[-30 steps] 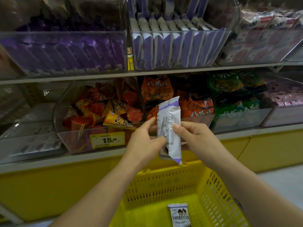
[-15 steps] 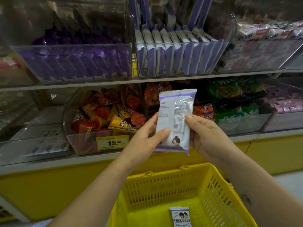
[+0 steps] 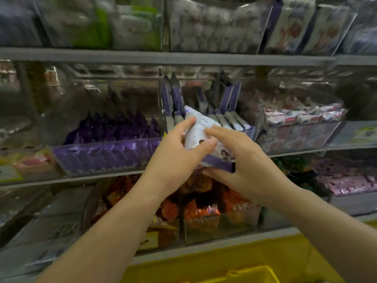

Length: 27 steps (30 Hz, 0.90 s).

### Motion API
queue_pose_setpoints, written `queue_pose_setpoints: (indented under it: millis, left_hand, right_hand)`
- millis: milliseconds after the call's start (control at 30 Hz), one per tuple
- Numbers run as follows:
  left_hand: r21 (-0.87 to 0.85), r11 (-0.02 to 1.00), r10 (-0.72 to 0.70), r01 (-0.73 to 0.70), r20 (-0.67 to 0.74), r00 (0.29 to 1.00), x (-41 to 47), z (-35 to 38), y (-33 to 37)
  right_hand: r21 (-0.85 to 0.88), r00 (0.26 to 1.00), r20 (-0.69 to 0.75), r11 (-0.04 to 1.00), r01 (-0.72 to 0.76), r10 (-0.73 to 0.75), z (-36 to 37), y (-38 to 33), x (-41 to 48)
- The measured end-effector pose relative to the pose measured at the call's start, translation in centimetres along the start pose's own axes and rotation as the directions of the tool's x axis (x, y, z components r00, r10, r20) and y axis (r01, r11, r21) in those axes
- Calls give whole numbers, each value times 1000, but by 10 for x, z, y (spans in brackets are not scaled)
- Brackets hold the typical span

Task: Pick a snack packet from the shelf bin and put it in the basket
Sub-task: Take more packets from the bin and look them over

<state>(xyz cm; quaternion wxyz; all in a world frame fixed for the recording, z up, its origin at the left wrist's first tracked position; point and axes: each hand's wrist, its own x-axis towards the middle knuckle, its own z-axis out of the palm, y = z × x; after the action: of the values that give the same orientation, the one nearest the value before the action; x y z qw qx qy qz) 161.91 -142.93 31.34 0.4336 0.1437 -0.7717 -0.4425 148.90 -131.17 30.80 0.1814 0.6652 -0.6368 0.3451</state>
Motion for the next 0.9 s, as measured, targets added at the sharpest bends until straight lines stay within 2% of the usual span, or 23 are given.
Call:
queue_pose_setpoints:
  millis: [100,267,367,533,633,733,833,900]
  left_hand:
    - [18,998,54,-55,43,998,23,-2,17]
    - [318,933,183,-170,-12,983,71,-6,32]
    - [419,890,194,-180,9,981,106,-10,34]
    - [695,687,223,-210,73,972,151,-16,33]
    - [796,577,210,-184,73,975,170,-16,30]
    - [846,512,127,-148,96,987,189,-14,24]
    - [930,344,76,-130,110,991,213,-5,14]
    - [963,245,84,-115,97,992,227,4,7]
  right_hand:
    - [74,1000,-28,997,12,-10,-9,9,28]
    - [185,998,-61,982,22,-11,-12,31,81]
    - [220,994,-109,975,28,-4,-8,46,111]
    - [253,991,-132,968,1,33,7,72,150]
    - [256,995,-78,966,-40,62,12,88,168]
    - [126,999,4,991,-54,54,10,105,179]
    - [-69,1000,20,997,-18,19,9,124,181]
    - [-186,994,83,981,-59,76,13,134,180]
